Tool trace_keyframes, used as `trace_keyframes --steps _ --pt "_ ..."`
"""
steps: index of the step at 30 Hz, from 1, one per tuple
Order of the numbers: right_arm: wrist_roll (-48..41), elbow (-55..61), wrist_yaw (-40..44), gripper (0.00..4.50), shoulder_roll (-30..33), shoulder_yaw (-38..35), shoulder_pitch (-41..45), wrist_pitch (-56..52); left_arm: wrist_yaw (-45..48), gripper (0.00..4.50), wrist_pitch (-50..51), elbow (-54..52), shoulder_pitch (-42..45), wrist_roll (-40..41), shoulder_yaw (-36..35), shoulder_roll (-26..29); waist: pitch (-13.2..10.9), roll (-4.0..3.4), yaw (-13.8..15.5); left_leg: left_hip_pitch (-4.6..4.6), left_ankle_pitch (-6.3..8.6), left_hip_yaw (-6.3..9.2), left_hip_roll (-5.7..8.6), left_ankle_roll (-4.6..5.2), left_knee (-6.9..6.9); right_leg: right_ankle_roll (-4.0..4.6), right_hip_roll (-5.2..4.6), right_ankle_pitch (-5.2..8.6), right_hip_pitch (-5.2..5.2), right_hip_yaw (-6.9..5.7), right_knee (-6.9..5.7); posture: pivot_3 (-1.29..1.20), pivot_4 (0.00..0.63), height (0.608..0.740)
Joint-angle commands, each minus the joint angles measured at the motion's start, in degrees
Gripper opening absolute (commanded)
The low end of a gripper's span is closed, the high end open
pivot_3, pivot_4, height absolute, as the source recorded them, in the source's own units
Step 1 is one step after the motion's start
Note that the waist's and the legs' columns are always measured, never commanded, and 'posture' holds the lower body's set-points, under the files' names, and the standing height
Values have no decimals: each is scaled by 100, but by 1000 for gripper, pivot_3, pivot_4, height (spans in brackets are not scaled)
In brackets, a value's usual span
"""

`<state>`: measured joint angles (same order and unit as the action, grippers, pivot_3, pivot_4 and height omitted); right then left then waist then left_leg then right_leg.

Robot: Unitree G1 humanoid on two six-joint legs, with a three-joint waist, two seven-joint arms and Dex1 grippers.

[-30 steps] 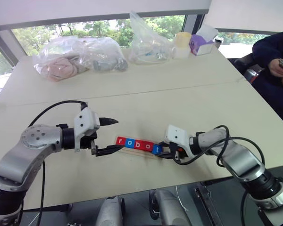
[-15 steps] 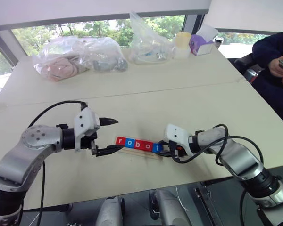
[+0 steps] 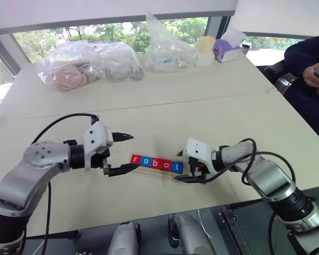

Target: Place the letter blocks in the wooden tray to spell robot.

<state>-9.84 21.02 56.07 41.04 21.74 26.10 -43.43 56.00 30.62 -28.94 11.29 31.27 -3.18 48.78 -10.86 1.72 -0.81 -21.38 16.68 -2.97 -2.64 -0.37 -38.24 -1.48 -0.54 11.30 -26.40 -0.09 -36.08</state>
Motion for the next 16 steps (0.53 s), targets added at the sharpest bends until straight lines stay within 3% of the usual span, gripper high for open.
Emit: trace_keyframes --steps 1,16 --pt "-128 110 -19 4444 57 -339 146 -40 -29 4500 -25 -149 13 86 -145 1 0 0 1 0 0 -1 0 0 0 0 0 0 0 0 0 0 150 740" --pt "-1887 1172 1188 4444 2000 -2791 -1293 -567 -138 4500 714 -706 -849 752 -1054 388 2 4 -2 5 0 2 0 0 0 0 0 3 2 -1 1 0 150 740"
